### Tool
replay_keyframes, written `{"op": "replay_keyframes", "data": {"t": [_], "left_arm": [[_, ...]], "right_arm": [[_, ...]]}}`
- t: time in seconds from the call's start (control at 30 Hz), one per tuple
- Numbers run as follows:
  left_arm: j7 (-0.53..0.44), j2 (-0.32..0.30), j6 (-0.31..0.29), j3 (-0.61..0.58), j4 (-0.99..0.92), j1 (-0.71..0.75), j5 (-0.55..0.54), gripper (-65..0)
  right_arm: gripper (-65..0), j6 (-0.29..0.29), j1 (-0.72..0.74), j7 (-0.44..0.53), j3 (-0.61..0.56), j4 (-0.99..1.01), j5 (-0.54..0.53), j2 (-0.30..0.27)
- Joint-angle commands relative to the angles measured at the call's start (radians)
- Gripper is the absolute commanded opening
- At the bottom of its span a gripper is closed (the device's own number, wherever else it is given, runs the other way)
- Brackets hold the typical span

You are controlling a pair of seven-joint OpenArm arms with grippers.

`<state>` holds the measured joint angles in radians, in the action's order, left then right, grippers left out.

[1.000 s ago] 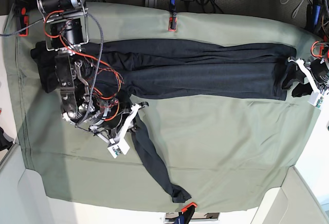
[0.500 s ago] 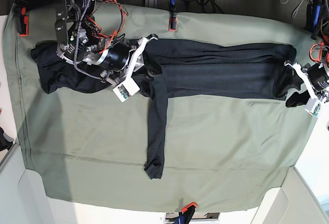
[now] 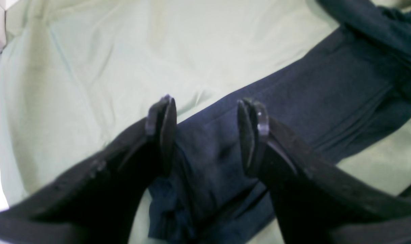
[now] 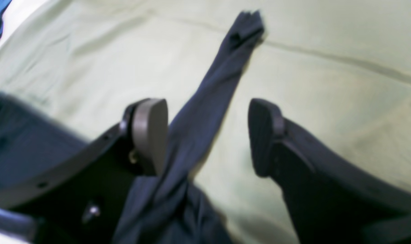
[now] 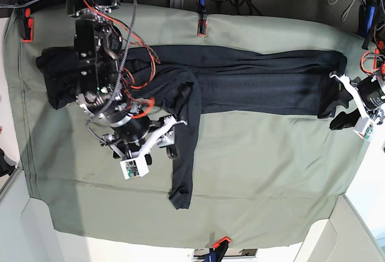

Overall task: Fold the T-shirt properly
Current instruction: 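Fold the sleeve with the right gripper onto the folded shirt body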

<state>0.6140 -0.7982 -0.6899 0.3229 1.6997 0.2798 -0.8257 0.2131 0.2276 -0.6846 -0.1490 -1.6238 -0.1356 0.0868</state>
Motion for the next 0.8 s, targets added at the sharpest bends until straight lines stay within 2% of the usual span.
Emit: {"op": "replay_keyframes", "data": {"t": [0.0,0.07,0.1,0.17,0.27,0.4,0.5,0.67,0.77], "left_arm": [[-0.011,-0.024,-0.008,0.012,0.013,-0.011,-0.023,-33.2],[-0.007,-0.024,-0.008,0.012,0.013,-0.011,-0.032,-33.2],[-0.007,-0.024,-0.008,0.012,0.014,-0.011,-0.033,-33.2],[-0.005,-0.024,-0.008,0.012,0.013,-0.011,-0.034,-33.2],[0.001,-0.02,-0.008,0.012,0.013,-0.011,-0.034,-33.2],[0.005,-0.005,-0.008,0.012,0.013,-0.011,-0.034,-33.2],[0.008,0.016,-0.008,0.012,0.013,-0.011,-0.035,-33.2],[0.018,0.025,-0.008,0.012,0.013,-0.011,-0.035,-33.2],[0.023,0.025,-0.008,0.012,0.013,-0.011,-0.034,-33.2]], "right_arm": [[-27.6,-0.009,0.052,0.03,-0.001,0.039,0.017,0.03],[-27.6,-0.03,0.118,0.046,-0.002,0.169,0.053,0.065],[-27.6,-0.051,0.152,0.061,-0.015,0.239,0.049,0.065],[-27.7,-0.116,0.216,0.086,-0.031,0.38,0.079,0.065],[-27.7,-0.132,0.293,0.096,-0.033,0.567,0.088,0.065],[-27.7,-0.111,0.33,0.103,-0.033,0.681,0.083,0.065],[-27.7,-0.061,0.326,0.102,-0.033,0.682,0.044,0.065],[-27.7,-0.034,0.329,0.106,-0.033,0.681,0.004,0.065],[-27.7,0.004,0.329,0.105,-0.033,0.681,-0.019,0.065]]}}
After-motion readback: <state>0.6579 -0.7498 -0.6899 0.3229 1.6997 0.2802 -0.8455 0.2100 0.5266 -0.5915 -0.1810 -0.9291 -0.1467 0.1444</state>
